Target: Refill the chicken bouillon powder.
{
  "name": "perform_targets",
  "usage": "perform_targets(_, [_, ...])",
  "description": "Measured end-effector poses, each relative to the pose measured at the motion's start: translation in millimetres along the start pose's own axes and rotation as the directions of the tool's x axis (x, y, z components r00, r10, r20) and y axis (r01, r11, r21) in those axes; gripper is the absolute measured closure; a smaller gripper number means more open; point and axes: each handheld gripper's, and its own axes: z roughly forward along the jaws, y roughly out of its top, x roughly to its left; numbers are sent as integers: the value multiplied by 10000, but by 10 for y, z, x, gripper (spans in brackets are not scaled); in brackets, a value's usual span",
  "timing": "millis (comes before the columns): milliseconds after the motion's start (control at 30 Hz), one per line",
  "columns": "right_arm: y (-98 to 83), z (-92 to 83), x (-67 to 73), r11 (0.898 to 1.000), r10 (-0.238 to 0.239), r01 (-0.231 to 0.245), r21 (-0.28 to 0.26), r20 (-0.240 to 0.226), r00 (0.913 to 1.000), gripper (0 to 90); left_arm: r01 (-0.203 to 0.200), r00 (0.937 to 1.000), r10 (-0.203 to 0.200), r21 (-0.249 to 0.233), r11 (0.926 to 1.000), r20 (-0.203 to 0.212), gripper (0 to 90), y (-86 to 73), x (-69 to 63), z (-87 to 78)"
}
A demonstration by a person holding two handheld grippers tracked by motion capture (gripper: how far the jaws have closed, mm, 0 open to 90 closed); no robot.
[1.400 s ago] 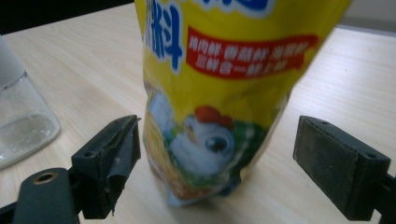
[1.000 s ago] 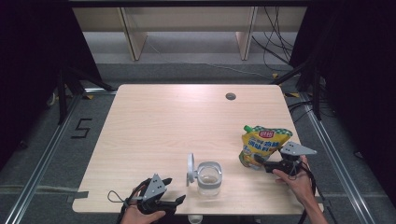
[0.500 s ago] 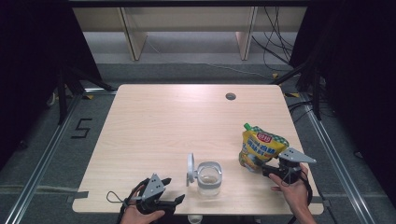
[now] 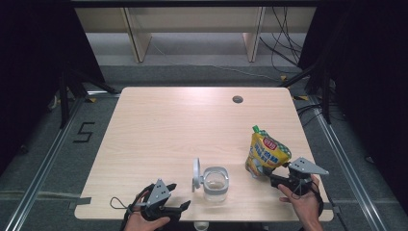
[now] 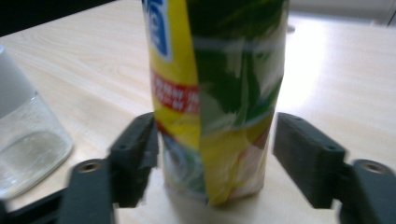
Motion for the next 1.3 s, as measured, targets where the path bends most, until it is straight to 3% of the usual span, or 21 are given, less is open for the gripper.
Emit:
perform_targets(100, [-6, 76, -11, 9999, 37, -41, -99, -413, 9991, 220, -134, 9999, 135, 155, 9998, -58, 246, 1, 7, -3])
perform_targets(200, [-14, 144, -15, 9987, -504, 503, -102, -151, 9986, 199, 100, 9999, -99, -29, 9999, 67, 246, -6, -9, 15])
perform_targets(267, [-22, 168, 18, 9998, 55, -56, -174, -71, 10000, 194, -3, 10000, 3, -13, 10000, 73, 246, -6, -5, 21])
perform_targets(300, [-27, 196, -6, 9992, -176, 178, -352, 65, 9998, 188, -176, 9998, 176, -25, 9998, 3, 246, -5, 6, 24])
perform_targets(400, [-52, 232, -15, 9973, -277, 304, -674, 407, 9988, 158, 155, 9998, -155, -36, 9999, 111, 246, -12, -22, 39])
perform_targets(467, [-75, 273, -51, 9946, -538, 571, -863, 401, 9977, 157, 17, 10000, -17, 57, 10000, 77, 246, -8, -16, 34])
perform_targets(567, [-85, 330, -60, 9921, -301, 324, -1214, 214, 9993, 156, -112, 9999, 112, 127, 9999, 29, 246, -13, -8, 37])
perform_targets(600, [-84, 352, -53, 9903, -92, 95, -1385, 23, 10000, 156, -101, 9999, 101, 102, 9999, 22, 246, -14, -9, 40])
perform_targets(633, [-92, 359, -24, 9932, 342, -353, -1108, -112, 9994, 156, -105, 9999, 105, 177, 9998, -1, 245, -11, -8, 37])
perform_targets(667, [-97, 387, -53, 9955, 15, -23, -948, -86, 10000, 156, -106, 9999, 106, 167, 9998, 1, 245, -11, -8, 38])
perform_targets(700, [-102, 407, -40, 9948, 227, -239, -986, -139, 9996, 157, -94, 10000, 93, 94, 9999, 25, 245, -15, -9, 42])
perform_targets(767, [-115, 465, -72, 9910, 24, -30, -1339, -46, 10000, 157, -97, 10000, 97, 99, 9999, 21, 245, -14, -9, 41])
perform_targets(833, [-100, 457, -76, 9928, -166, 224, -1173, 509, 9986, 159, -94, 10000, 95, 164, 9998, -8, 245, -12, -9, 38])
perform_targets(867, [-107, 477, -55, 9922, 458, -452, -1160, 29, 9989, 158, -95, 10000, 95, 71, 9999, 4, 245, -17, -11, 44])
perform_targets(933, [-106, 494, -61, 9881, 485, -458, -1468, 148, 9987, 159, 158, 9997, -157, -76, 9998, 160, 245, -17, -36, 50])
perform_targets(1067, [-99, 506, -73, 9878, 338, -312, -1527, 148, 9993, 162, 15, 9999, -15, -1, 10000, 123, 245, -13, -37, 49])
perform_targets(1100, [-95, 504, -62, 9895, 564, -557, -1330, 16, 9984, 163, 24, 9999, -24, 21, 10000, 134, 245, -13, -38, 49])
perform_targets(1133, [-94, 514, -62, 9880, 611, -604, -1422, 9, 9981, 163, 53, 9999, -53, 19, 10000, 140, 245, -13, -41, 51])
perform_targets(1167, [-91, 525, -90, 9846, 267, -224, -1735, 226, 9994, 164, -31, 9999, 30, 81, 10000, 133, 245, -11, -36, 47])
perform_targets(1200, [-96, 527, -70, 9826, 544, -490, -1793, 252, 9982, 164, -25, 9999, 26, -52, 10000, 155, 246, -16, -35, 57])
perform_targets(1300, [-88, 548, -98, 9798, 558, -531, -1928, 87, 9984, 170, -100, 9999, 100, 11, 9999, 110, 246, -11, -34, 46])
